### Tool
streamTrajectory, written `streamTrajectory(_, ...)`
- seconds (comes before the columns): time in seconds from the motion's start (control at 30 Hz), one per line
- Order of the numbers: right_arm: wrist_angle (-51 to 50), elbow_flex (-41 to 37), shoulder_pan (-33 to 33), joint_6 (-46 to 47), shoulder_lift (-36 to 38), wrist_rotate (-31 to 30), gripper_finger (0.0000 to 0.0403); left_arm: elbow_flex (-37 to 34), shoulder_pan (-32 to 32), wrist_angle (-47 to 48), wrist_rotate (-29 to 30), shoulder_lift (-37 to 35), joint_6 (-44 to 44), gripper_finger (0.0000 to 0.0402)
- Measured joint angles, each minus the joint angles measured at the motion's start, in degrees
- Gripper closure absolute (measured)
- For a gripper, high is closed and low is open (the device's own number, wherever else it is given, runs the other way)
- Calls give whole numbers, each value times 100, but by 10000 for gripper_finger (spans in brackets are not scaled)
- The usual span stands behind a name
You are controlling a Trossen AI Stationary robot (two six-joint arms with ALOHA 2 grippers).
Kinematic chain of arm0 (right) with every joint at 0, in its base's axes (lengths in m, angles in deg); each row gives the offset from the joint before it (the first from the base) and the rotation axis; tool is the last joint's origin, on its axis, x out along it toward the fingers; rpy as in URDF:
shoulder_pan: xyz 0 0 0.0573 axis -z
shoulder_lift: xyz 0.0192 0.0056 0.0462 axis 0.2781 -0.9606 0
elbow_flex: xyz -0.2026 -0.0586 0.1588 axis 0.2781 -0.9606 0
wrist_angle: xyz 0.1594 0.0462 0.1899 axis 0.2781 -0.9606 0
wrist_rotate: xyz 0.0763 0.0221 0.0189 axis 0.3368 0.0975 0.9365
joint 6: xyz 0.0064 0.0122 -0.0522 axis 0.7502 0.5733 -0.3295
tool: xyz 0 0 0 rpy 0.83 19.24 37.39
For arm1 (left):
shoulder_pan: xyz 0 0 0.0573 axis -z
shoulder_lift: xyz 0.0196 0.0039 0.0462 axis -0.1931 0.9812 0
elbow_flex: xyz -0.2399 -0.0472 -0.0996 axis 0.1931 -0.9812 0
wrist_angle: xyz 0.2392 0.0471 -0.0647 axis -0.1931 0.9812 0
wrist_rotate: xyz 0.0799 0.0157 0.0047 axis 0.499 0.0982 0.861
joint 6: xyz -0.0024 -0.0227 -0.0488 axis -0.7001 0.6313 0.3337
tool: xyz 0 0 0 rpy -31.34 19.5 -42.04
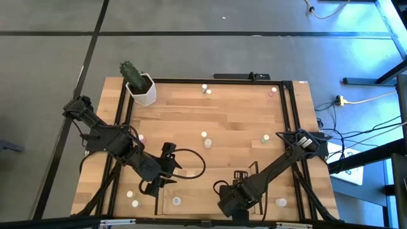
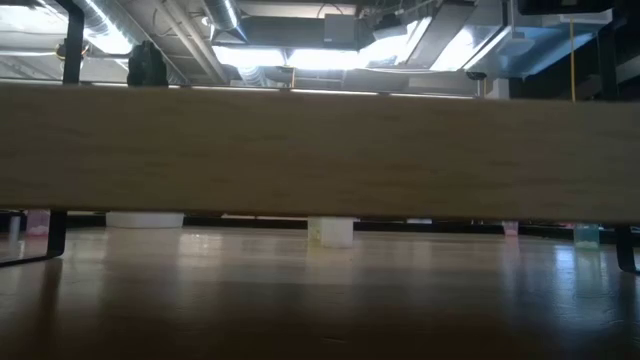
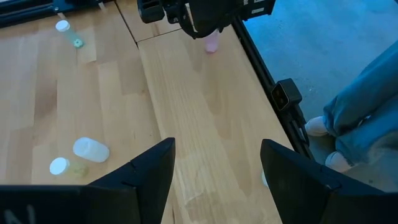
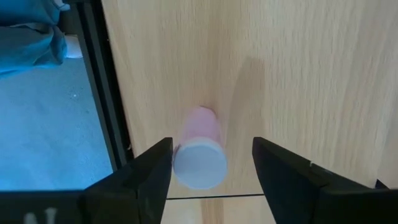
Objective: Pick and place medicine bottles onto shelf by color
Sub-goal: Put the bottom right pink pill bottle on the shelf, then put the right blue pill bottle on the shelf
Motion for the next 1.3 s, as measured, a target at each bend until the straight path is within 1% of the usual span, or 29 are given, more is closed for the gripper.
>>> streamTrajectory(0.73,-84,3,-1,26,4,2,179,0,0,2,-1,0,2,171)
streamTrajectory(0.83,-107,104,-2,26,4,-4,179,0,0,2,-1,0,4,171)
streamTrajectory(1.0,-142,342,-2,39,7,-281,179,0,0,2,0,0,7,171)
streamTrajectory(1.2,-194,538,-2,26,11,-312,179,0,-9,4,13,0,27,171)
streamTrajectory(1.3,-205,715,8,25,11,-461,179,0,-49,4,256,0,169,171)
